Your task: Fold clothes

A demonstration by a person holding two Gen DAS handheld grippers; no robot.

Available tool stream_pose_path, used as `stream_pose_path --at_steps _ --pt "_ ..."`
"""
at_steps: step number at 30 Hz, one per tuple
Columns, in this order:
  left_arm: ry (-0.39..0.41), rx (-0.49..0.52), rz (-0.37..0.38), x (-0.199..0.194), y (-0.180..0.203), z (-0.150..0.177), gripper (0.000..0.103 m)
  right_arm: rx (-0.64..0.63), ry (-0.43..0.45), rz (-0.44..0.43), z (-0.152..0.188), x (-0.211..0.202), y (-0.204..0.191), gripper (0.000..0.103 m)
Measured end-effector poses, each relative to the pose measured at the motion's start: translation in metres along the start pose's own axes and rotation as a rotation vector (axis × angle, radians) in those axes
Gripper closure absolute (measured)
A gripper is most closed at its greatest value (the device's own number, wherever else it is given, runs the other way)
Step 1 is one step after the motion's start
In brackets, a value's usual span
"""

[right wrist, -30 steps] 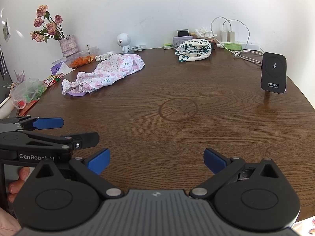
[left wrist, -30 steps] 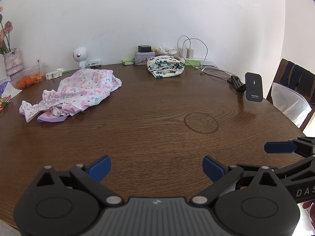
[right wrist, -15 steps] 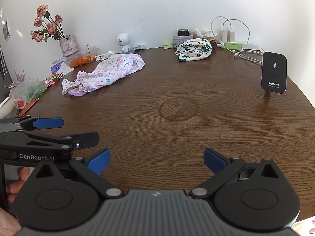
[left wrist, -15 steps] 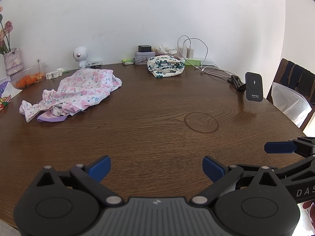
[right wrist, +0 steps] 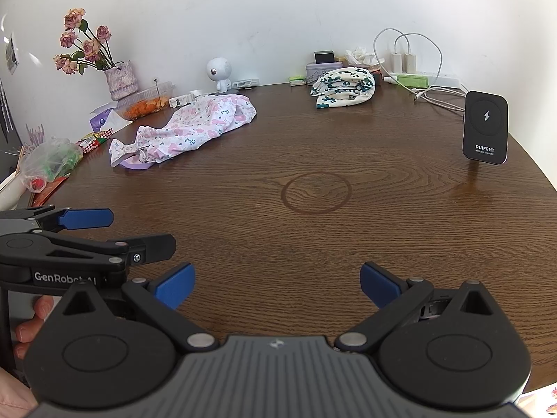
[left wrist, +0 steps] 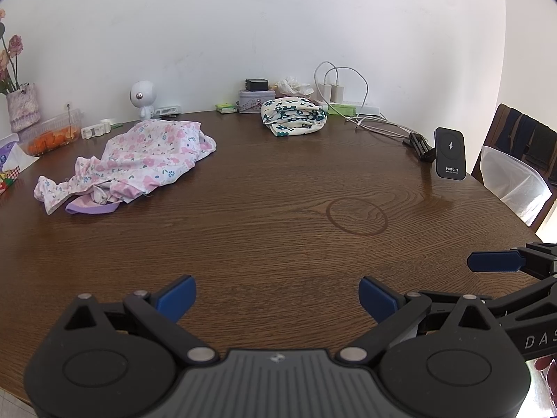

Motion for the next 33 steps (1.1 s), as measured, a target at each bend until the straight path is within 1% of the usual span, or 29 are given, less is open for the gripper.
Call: stream_pose_path --at_steps 22,27,33 --pt "-0.016 -0.008 0.009 0.01 -0.007 0.0 0.003 -0.011 -0.016 -0.009 -0.002 0.009 -0.004 0.0" --pt "-0.005 -0.01 -0.003 0.015 -0.017 -0.005 0.003 -0.059 -0.002 -0.033 -0.013 0.017 -0.012 0.0" --pt "0.009 -0.044 -0.039 0.023 -0.042 -0.022 0.003 -0.129 0.033 -0.066 -0.042 0.034 -0.03 0.0"
Point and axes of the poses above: each gripper's, at about its wrist camera, not at the fingertips, and x roughly the way its jaws point, y to its right, z to its underside, the point moved 2 cm from there along x, roughly the way its jaws point, and after that the axes turned 5 degrees about z, right-handed, at the moved point
